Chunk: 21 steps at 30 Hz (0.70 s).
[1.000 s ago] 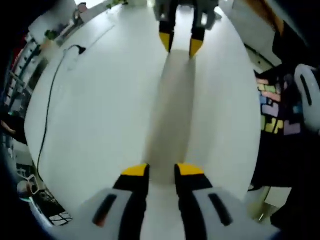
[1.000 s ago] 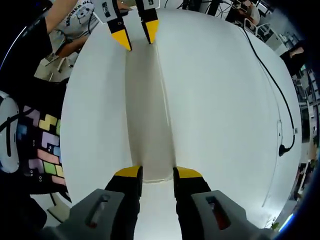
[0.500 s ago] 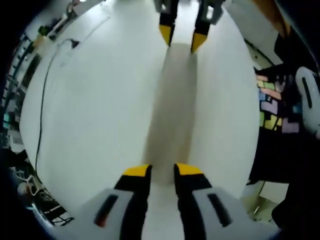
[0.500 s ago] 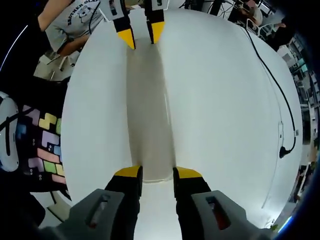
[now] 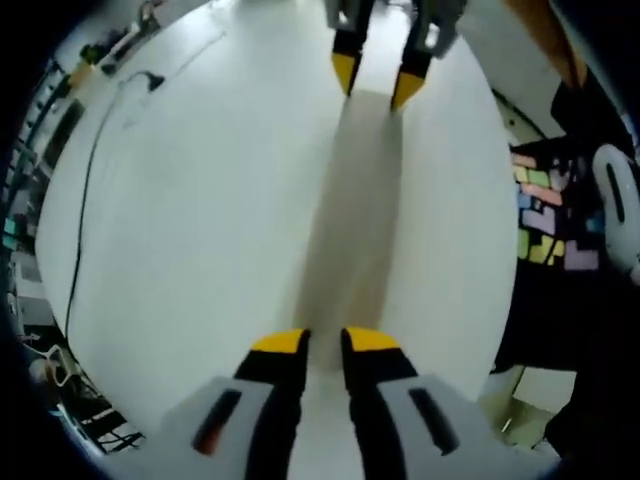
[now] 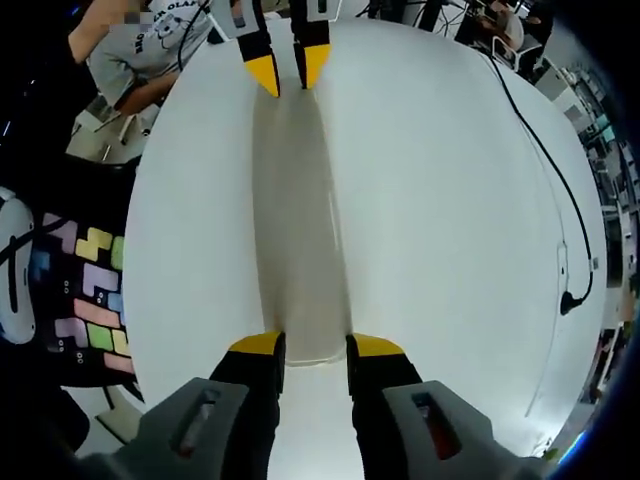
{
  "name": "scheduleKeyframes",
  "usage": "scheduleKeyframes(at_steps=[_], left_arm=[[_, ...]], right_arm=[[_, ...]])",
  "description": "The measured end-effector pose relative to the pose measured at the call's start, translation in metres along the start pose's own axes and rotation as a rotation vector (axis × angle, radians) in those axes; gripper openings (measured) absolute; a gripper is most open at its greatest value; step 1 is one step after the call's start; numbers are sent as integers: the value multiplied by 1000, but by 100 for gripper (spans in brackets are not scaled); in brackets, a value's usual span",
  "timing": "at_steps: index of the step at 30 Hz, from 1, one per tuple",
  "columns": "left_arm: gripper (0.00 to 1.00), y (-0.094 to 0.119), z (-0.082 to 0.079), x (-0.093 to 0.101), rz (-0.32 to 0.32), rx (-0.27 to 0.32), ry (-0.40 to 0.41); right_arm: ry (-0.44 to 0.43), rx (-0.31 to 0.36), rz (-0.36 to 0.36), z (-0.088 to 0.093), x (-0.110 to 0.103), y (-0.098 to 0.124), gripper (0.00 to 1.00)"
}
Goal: Arrange the utensils inside the cutlery case until each visible utensil rests in its matching compartment.
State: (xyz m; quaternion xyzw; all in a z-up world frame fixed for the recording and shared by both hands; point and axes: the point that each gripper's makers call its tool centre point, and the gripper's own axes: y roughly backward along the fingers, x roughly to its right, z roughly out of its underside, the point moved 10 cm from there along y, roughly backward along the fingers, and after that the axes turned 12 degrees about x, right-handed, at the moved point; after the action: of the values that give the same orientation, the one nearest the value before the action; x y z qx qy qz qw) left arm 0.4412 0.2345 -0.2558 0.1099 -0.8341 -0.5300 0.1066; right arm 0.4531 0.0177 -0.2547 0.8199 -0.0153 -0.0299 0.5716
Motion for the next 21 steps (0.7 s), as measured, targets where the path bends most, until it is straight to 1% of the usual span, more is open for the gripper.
scheduleKeyframes(at_steps=[2,4,5,6,8,9,10,11,13,15,17,19,20,21], left_arm=[[16,1,0,0,10,4,14],[18,1,1,1,21,8,10],[21,2,0,4,29,9,6],[27,2,0,7,67,12,-4],[34,5,0,9,85,13,25],[38,8,0,7,58,5,18],[39,12,-1,3,8,0,-9],[40,17,-1,0,-27,-5,-40],[46,21,-1,3,-24,-4,-38],[60,18,-1,7,-16,-4,-49],[72,10,0,13,2,-27,-66],[71,3,0,15,7,-32,-71],[71,-1,0,15,14,-31,-70],[72,-4,0,14,15,-30,-69]], right_arm=[[-2,4,1,1,0,0,24],[10,9,-1,1,-1,1,24],[7,11,-1,1,0,1,24],[9,11,-5,2,0,1,24],[-8,9,-19,1,1,4,27],[0,22,-17,-1,1,8,27],[11,39,-14,-4,0,12,27],[14,62,-25,-7,-2,18,27],[17,67,-17,-10,-4,23,32],[50,55,7,-10,-5,22,42],[61,68,7,-10,-6,17,48],[94,83,24,-9,-4,9,52],[116,73,25,-8,-3,5,56],[121,57,21,-6,-3,0,57]])
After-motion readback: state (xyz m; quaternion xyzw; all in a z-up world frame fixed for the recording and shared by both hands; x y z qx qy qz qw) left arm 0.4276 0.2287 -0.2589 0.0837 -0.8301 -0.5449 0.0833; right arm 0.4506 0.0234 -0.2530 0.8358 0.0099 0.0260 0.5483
